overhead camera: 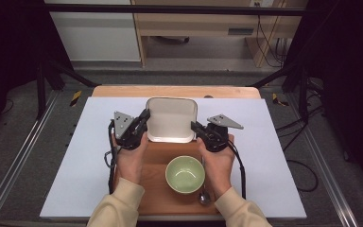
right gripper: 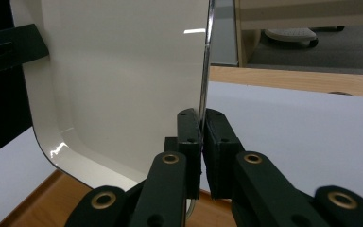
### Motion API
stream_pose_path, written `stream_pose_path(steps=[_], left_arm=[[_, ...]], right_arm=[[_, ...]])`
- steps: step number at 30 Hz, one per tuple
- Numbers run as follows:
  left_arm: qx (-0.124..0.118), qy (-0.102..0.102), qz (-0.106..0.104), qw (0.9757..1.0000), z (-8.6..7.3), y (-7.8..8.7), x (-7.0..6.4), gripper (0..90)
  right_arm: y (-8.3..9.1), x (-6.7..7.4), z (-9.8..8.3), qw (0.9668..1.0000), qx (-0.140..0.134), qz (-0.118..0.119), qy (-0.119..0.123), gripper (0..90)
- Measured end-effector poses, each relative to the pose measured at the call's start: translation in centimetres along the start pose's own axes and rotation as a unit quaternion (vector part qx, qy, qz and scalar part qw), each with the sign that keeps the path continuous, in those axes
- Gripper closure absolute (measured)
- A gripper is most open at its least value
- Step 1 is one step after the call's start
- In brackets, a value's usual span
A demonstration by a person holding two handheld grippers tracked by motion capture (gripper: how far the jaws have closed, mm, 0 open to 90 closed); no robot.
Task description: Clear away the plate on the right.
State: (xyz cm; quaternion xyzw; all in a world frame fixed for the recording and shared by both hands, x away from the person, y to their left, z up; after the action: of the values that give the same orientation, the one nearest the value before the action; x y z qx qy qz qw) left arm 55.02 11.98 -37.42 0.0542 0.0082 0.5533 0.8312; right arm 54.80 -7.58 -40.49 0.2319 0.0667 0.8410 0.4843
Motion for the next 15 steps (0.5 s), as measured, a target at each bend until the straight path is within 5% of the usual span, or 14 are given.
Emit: stream_pose_path(steps=[4,8,15], left_arm=[[0.002,-0.006,0.000,1.0000,0.0,-0.3,0.3,89.1],[0.005,-0.005,0.006,1.0000,-0.1,-0.6,1.1,89.1],[0.014,-0.009,0.027,0.9995,-0.2,-0.9,3.2,89.1]], right_arm=[[-0.5,-0.1,-0.3,0.9998,0.012,0.015,0.007,82.7],[-0.7,-0.2,-0.7,0.9992,0.022,0.019,0.028,70.4],[0.8,-0.7,0.2,0.9963,-0.021,0.021,0.081,45.1]])
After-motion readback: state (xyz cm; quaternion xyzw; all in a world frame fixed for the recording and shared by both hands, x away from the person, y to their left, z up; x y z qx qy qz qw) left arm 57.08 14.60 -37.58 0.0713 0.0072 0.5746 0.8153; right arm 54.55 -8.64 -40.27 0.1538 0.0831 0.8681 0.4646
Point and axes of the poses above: each handheld gripper's, and its own axes: y roughly backward along the jaws, z roughly out of its top, x roughly to its left, the point moved 7 cm from there along -y, roughly forward along the jaws, and after that the axes turned 7 degrees about -y, right-handed, at the moved point
